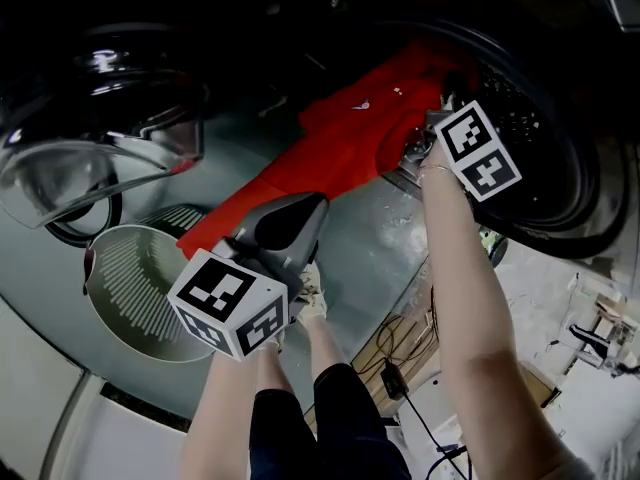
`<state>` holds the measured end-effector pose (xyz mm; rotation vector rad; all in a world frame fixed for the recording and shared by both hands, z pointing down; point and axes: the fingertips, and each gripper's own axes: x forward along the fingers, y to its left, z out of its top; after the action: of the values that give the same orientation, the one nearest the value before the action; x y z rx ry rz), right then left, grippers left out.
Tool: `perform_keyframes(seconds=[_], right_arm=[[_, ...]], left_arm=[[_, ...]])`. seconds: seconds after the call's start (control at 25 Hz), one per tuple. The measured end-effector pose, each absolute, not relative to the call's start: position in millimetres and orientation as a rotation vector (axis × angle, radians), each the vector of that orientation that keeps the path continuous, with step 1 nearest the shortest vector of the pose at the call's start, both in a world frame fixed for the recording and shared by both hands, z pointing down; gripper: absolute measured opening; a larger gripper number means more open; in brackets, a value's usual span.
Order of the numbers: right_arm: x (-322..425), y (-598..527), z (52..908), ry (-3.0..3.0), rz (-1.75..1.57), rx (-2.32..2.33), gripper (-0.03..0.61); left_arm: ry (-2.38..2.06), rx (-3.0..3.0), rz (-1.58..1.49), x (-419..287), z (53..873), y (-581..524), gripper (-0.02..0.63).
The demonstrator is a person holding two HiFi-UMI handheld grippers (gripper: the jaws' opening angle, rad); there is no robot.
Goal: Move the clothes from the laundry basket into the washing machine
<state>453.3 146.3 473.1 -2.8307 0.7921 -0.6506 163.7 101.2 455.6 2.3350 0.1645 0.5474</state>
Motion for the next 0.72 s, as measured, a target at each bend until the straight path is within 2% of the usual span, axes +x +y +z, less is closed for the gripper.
perform_keyframes(seconds=[0.08, 0.12, 0.2, 0.28, 0.32, 0.48, 0.72], right_arm=[[459, 148, 491, 0.787, -0.76, -2.821, 0.08], [461, 149, 501, 0.782, -0.833, -2.818, 0.115], [459, 148, 515, 0.786, -0.967, -2.784, 0.238], [453, 145, 520, 0.802, -1.027, -2.701, 0.415], [449, 144, 520, 0.808, -1.031, -2.668, 0.448], [431, 144, 511, 0.855, -1.012, -2.63, 0.517], [380, 168, 497, 0.861, -0.983, -2.585, 0.538]], left_arm=[[0.172, 2.339, 0.542, 167, 455, 101, 0.002], [0.175, 2.34, 0.54, 168, 454, 101, 0.002], [0.18, 2.342, 0.541, 168, 453, 101, 0.002], [0.183, 2.344, 0.548, 168, 453, 100, 0.002], [0.181, 2.343, 0.553, 168, 453, 99, 0.002], [0.171, 2.337, 0.556, 163, 458, 98, 0.002], [0.147, 2.33, 0.57, 150, 462, 95, 0.002]])
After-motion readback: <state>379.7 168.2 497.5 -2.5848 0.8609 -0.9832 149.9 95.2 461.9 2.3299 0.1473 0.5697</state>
